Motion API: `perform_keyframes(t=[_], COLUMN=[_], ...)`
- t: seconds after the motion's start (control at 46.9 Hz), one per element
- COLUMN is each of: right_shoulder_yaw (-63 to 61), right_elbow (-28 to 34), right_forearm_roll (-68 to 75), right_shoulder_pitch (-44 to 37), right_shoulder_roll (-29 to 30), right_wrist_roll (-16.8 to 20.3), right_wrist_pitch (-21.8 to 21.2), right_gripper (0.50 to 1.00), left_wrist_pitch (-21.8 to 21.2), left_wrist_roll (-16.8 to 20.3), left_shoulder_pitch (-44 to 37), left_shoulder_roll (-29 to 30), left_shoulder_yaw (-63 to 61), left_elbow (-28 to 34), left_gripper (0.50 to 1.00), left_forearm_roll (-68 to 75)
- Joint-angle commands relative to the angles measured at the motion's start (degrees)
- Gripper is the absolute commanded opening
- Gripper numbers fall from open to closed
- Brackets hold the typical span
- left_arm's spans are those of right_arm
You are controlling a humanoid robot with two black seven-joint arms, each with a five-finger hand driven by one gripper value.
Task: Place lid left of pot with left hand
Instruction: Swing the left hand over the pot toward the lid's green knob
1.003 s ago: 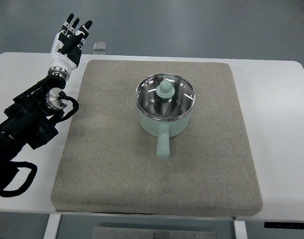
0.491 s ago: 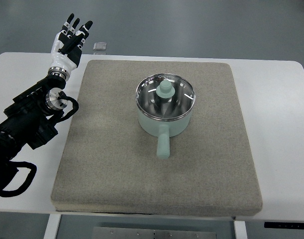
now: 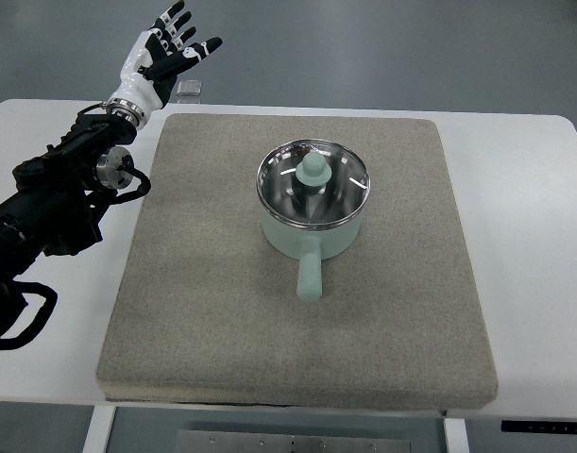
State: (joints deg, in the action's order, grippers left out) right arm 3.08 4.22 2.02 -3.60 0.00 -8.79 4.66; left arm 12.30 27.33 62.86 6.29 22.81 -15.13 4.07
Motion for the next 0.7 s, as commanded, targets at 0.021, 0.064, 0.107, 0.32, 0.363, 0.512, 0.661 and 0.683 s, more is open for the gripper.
perform_keyframes(t=[0.021,0.064,0.107,0.32,0.363,0.512,0.661,0.683], right_shoulder_yaw=[0.0,0.0,0.0,0.0,0.0,0.0,0.0,0.0], right_elbow=[0.0,0.0,0.0,0.0,0.0,0.0,0.0,0.0], right_forearm_roll=[0.0,0.0,0.0,0.0,0.0,0.0,0.0,0.0], right_shoulder_pitch=[0.0,0.0,0.0,0.0,0.0,0.0,0.0,0.0], right_shoulder_roll=[0.0,0.0,0.0,0.0,0.0,0.0,0.0,0.0], right_wrist_roll=[0.0,0.0,0.0,0.0,0.0,0.0,0.0,0.0], right_wrist_pitch=[0.0,0.0,0.0,0.0,0.0,0.0,0.0,0.0], right_gripper=[0.921,0.921,0.921,0.921,0.921,0.921,0.921,0.921], left_wrist_pitch=[2.3,3.0,3.6,5.0,5.0,4.9,4.9,4.8], left_wrist_roll=[0.1,0.1,0.1,1.1,2.5,7.7,7.7,7.7], left_shoulder_pitch=[3.8,5.2,6.4,12.5,13.5,16.8,21.9,22.7], left_shoulder_roll=[2.1,2.9,3.3,3.5,3.5,3.5,3.5,3.4], left_shoulder_yaw=[-4.8,-6.3,-7.3,-13.4,-14.7,-20.0,-29.8,-31.7], left_elbow=[0.1,-0.1,-0.2,-0.7,-0.9,-3.0,-3.9,-3.9], left_gripper=[0.992,0.992,0.992,0.992,0.992,0.992,0.988,0.988], left_forearm_roll=[2.5,3.9,5.2,25.1,30.4,43.4,46.5,46.5])
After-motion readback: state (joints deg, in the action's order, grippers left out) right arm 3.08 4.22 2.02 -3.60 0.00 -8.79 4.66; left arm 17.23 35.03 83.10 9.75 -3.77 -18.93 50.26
